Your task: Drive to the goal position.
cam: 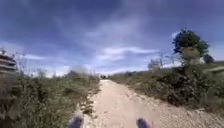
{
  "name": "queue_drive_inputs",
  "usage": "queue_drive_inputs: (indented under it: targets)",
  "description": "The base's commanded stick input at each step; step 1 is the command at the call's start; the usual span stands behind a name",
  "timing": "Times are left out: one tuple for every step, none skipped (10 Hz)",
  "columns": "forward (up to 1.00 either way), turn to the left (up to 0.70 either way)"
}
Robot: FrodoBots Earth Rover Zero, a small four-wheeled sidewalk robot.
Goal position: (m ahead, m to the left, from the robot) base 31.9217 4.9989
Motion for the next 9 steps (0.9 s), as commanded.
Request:
queue_drive_inputs:
  targets:
    - [0.85,0.00]
    - [0.85,0.00]
    - [0.85,0.00]
    - [0.79,0.00]
    - [0.73,0.00]
    - [0.73,0.00]
    - [0.71,0.00]
    - [0.67,0.00]
    - [0.66,0.00]
